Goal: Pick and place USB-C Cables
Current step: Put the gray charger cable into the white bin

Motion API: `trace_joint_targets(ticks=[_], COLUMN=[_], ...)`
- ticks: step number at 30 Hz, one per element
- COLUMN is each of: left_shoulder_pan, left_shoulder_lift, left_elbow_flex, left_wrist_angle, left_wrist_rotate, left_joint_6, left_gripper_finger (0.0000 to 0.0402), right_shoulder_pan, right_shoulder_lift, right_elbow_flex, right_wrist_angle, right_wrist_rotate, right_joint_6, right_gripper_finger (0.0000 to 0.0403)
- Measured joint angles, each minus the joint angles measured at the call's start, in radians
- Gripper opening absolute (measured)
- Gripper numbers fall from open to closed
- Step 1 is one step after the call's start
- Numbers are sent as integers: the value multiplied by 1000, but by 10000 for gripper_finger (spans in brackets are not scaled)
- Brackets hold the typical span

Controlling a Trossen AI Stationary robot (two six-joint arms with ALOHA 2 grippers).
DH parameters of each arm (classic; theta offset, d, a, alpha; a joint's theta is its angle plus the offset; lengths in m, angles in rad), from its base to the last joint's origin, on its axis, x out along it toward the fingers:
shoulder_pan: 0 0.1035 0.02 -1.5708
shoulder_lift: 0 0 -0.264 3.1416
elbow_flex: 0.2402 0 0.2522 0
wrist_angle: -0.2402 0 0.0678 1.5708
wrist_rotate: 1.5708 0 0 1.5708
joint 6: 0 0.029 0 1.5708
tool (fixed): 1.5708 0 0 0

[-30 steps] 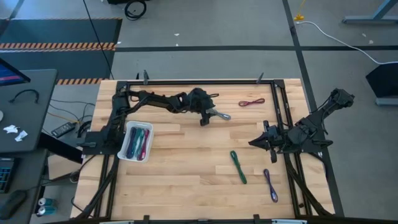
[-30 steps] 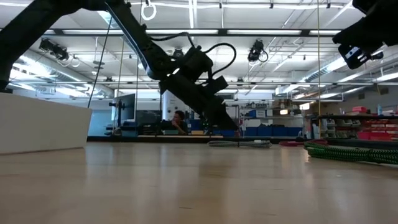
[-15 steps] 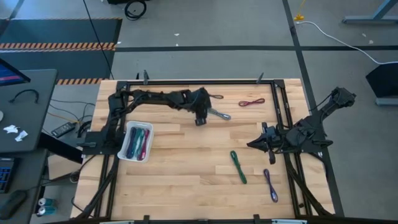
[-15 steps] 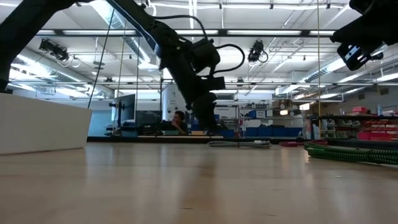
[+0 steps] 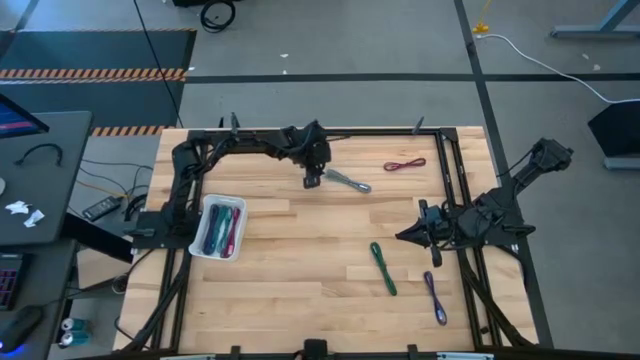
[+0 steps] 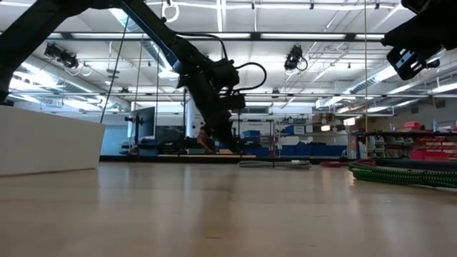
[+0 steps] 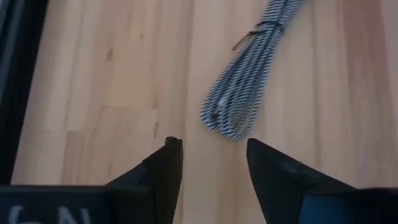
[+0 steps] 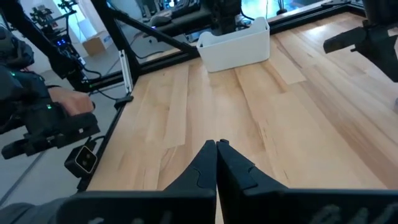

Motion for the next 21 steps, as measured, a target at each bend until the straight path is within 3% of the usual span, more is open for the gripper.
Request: trace_joint_targets(ticks=[11,17,21], left_shoulder_pan=[-13,-76,-143], left_shoulder_lift=[-9,-29,17], left_elbow_flex=[7,137,215], left_wrist_angle=[-4,44,55], left_wrist_rotate=[-1,7,2], left_joint_6=[-36,-140,-133], left_gripper_finger=[182,166,163], right_shoulder_pan=[28,29,29], right_shoulder_lift=[15,15,14], right_elbow_flex=[0,0,0], right_wrist_angle=[15,15,41], right_wrist_rotate=[6,14,54], right_joint_6=[10,2,-30], right_gripper_finger=[3,3,3])
